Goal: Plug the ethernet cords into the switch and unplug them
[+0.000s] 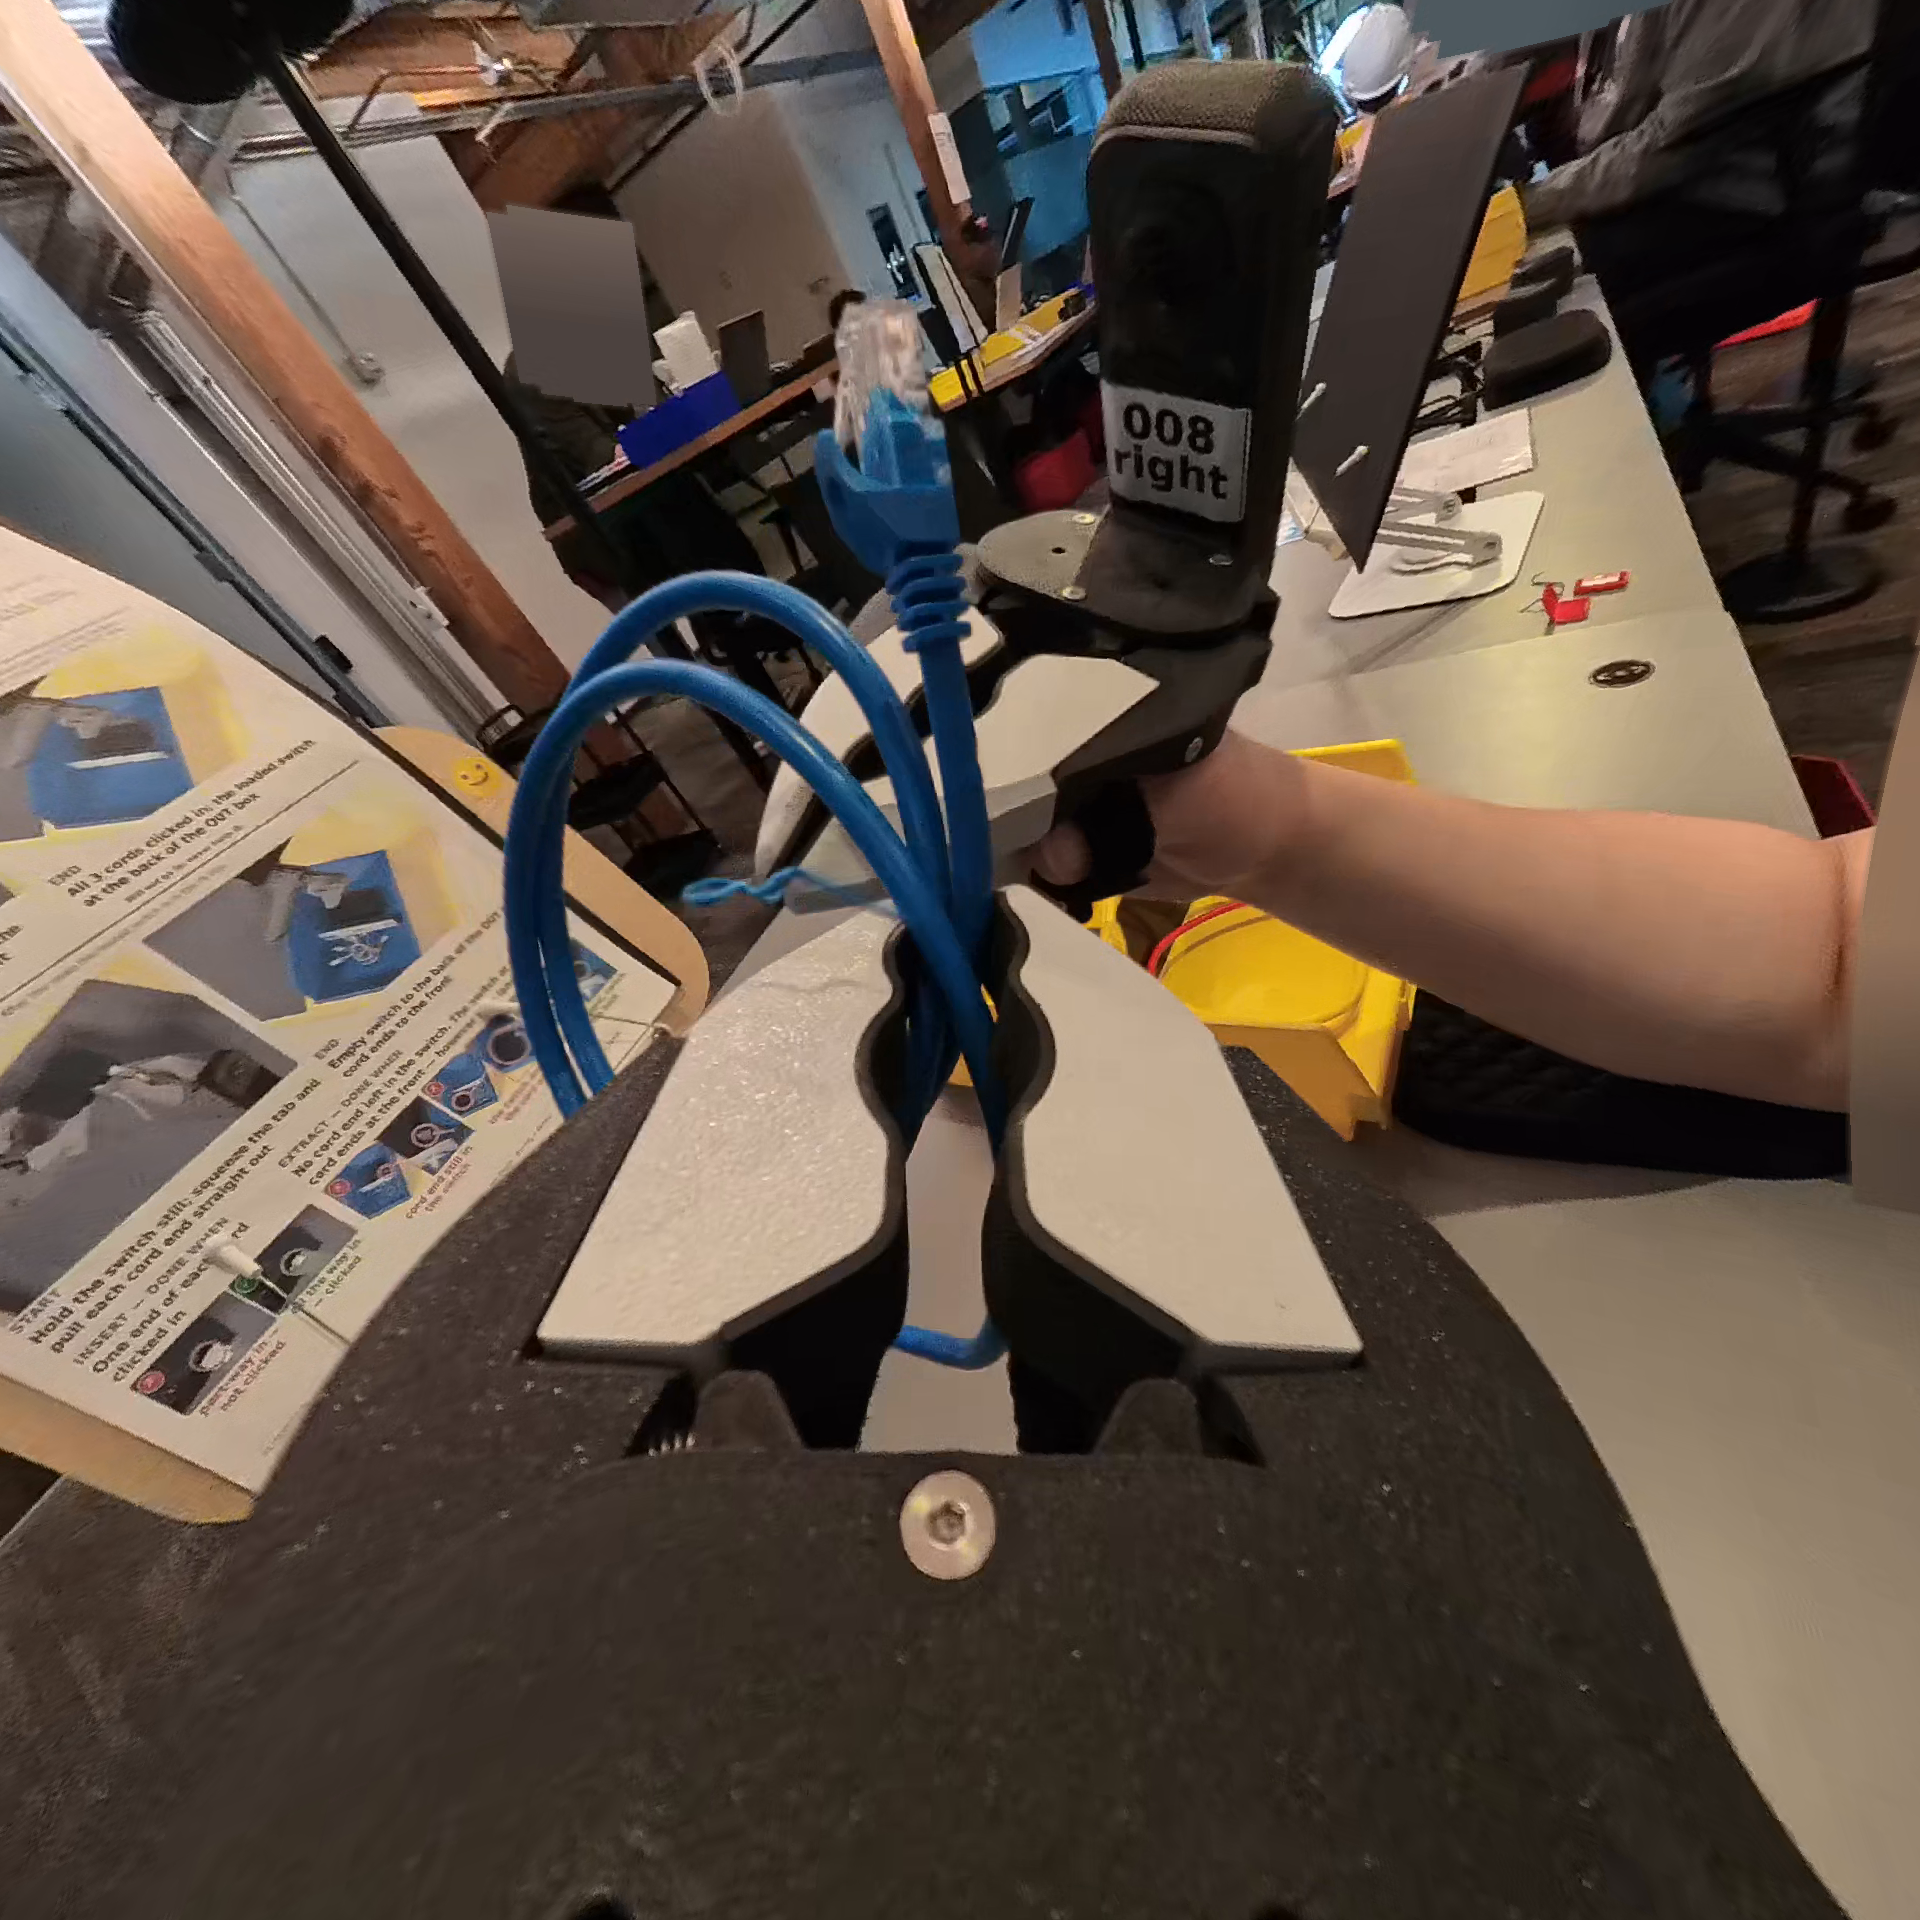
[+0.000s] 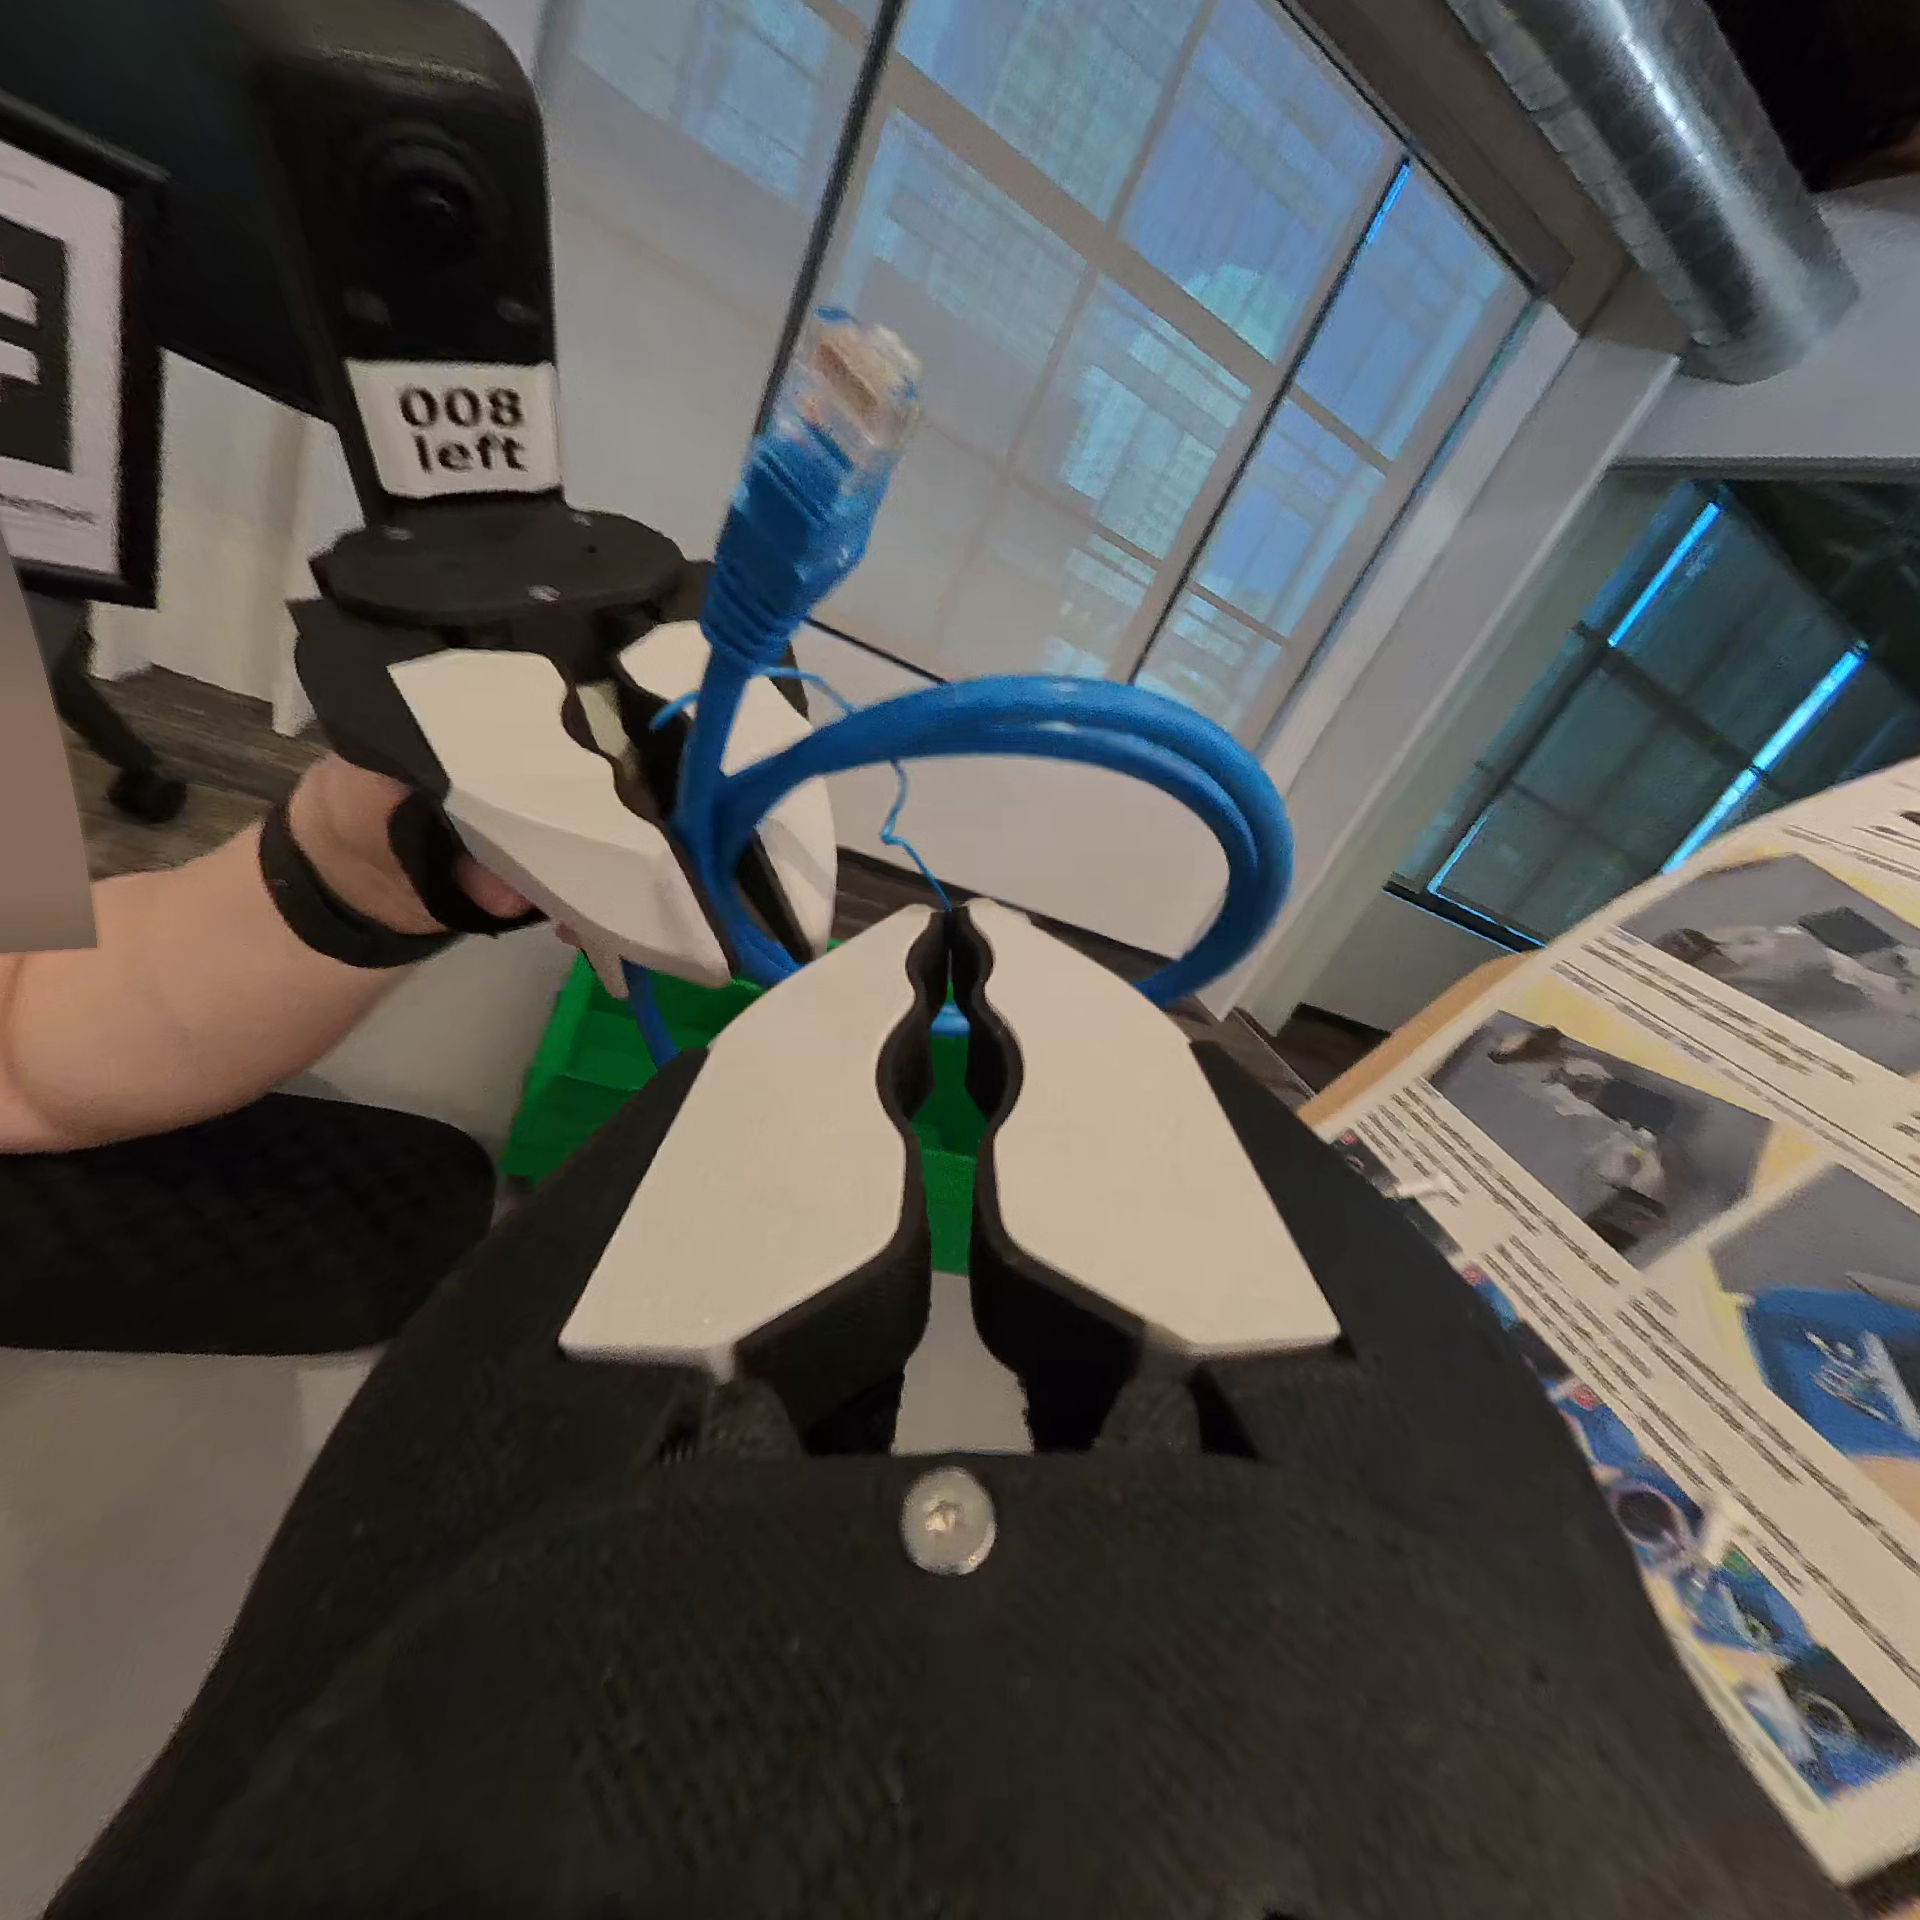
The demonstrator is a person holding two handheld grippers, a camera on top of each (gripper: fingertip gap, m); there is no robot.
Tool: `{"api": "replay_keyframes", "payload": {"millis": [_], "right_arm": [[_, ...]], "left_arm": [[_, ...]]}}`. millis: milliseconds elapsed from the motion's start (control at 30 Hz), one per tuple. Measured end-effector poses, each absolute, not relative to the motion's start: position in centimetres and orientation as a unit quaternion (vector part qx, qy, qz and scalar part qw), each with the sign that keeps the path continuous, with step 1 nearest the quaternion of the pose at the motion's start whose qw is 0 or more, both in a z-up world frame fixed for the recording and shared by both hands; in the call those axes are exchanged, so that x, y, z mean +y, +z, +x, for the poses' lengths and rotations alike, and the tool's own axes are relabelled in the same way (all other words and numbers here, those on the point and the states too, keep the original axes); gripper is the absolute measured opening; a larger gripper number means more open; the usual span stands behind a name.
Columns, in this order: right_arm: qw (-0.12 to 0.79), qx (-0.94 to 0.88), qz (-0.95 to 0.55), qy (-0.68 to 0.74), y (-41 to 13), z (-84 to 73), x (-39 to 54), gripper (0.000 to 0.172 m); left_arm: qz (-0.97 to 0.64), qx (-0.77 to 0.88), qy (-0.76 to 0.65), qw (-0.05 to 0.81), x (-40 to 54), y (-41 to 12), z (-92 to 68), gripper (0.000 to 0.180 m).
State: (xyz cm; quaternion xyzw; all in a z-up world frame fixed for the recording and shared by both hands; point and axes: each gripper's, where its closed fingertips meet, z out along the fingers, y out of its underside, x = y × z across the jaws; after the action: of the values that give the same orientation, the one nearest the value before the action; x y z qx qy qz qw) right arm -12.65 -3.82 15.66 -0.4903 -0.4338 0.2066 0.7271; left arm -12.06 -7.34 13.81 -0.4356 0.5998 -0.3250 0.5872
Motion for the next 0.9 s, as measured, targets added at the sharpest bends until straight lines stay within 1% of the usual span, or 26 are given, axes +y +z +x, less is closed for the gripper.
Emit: {"api": "replay_keyframes", "payload": {"millis": [100, 167, 267, 400, 500, 667, 733, 800, 900], "right_arm": [[0.724, -0.417, -0.508, 0.208, 15.3, -13.0, -3.0, 0.002], [0.716, -0.402, -0.548, 0.163, 14.1, -12.2, -1.0, 0.002], [0.681, -0.399, -0.6, 0.133, 11.5, -11.0, 1.3, 0.001], [0.642, -0.408, -0.632, 0.147, 9.0, -9.0, 2.8, 0.002], [0.635, -0.397, -0.654, 0.11, 9.9, -5.9, 2.1, 0.002], [0.664, -0.299, -0.684, -0.055, 15.1, 4.6, -4.1, 0.002], [0.665, -0.249, -0.698, -0.094, 15.8, 9.6, -7.6, 0.002], [0.639, -0.213, -0.721, -0.162, 14.4, 15.5, -12.0, 0.002], [0.597, -0.172, -0.745, -0.243, 10.5, 23.2, -21.2, 0.002]], "left_arm": [[-0.433, 0.601, -0.317, 0.592, -7.4, 13.7, -11.9, 0.01], [-0.431, 0.599, -0.312, 0.598, -7.4, 13.8, -12.0, 0.011], [-0.43, 0.591, -0.307, 0.61, -7.1, 14.4, -12.4, 0.011], [-0.431, 0.573, -0.3, 0.629, -6.6, 15.6, -13.8, 0.01], [-0.438, 0.562, -0.27, 0.648, -5.7, 16.3, -14.9, 0.01], [-0.446, 0.547, -0.202, 0.679, -4.4, 16.8, -16.0, 0.011], [-0.447, 0.55, -0.201, 0.676, -4.4, 16.7, -15.8, 0.011], [-0.449, 0.556, -0.199, 0.671, -4.5, 16.3, -15.4, 0.01], [-0.45, 0.564, -0.188, 0.666, -4.6, 15.8, -14.8, 0.011]]}}
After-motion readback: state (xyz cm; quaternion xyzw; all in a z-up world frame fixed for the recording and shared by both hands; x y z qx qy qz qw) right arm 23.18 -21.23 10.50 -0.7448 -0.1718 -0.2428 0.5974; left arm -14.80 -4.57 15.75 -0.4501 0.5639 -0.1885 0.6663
